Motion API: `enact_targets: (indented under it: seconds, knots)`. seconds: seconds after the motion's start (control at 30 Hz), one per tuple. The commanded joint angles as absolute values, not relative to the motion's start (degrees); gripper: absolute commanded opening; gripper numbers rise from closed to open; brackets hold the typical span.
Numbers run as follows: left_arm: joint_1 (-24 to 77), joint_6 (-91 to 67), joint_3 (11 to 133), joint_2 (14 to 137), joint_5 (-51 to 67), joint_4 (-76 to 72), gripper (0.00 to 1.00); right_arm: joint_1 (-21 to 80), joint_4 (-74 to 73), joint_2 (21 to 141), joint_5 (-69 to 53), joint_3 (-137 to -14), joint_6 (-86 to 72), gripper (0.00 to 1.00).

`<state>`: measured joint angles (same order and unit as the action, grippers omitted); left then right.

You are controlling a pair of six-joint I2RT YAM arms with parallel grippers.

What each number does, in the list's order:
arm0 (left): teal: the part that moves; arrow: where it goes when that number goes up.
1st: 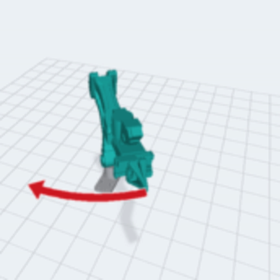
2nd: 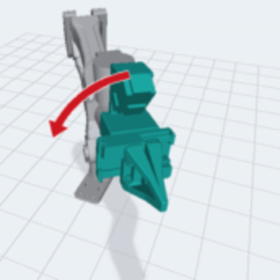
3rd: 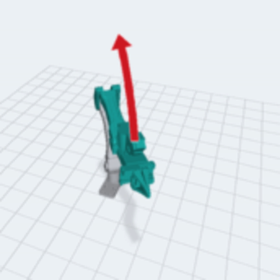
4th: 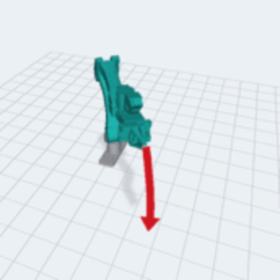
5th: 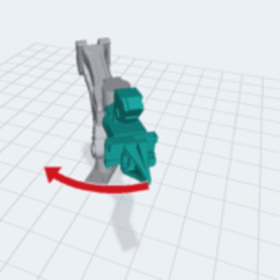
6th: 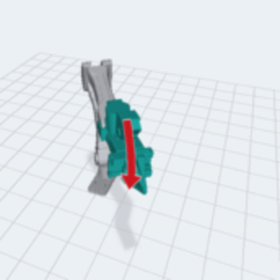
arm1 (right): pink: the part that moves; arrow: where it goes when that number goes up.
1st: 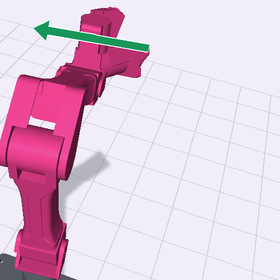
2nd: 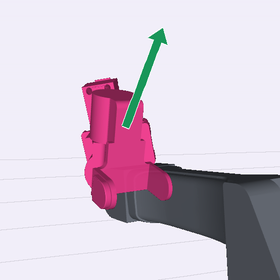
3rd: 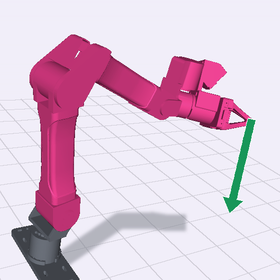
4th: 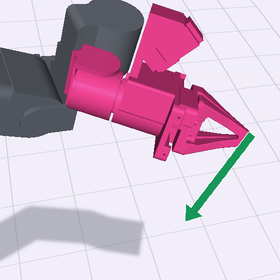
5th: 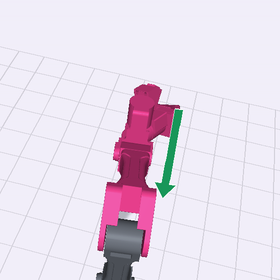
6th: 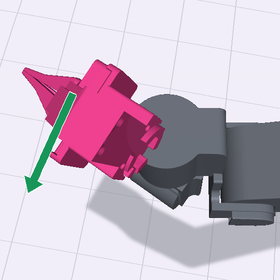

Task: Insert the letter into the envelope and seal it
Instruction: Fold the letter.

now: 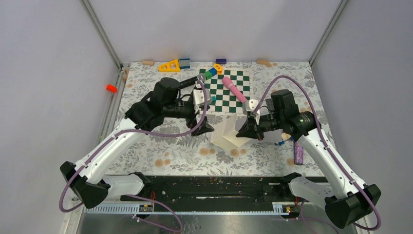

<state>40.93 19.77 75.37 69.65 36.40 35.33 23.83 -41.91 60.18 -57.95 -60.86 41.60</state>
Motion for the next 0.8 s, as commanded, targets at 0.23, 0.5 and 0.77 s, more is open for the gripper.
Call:
enact_targets:
  seconds: [0.23,0.5,0.77]
  knots:
    - [40.7,18.9,74.4,69.5,45.2,31.1,0.99,21.0,-24.5,57.9,-58.4,-58.0,24.7,0.0]
    - [46.2,22.7,75.7,74.8,44.9,35.0,0.98,19.5,-18.1,58.0,-60.0,-56.4,17.8,0.0]
    - [47.7,23.6,76.1,76.4,43.4,35.7,0.62,18.6,-17.9,57.9,-61.3,-56.3,17.2,0.0]
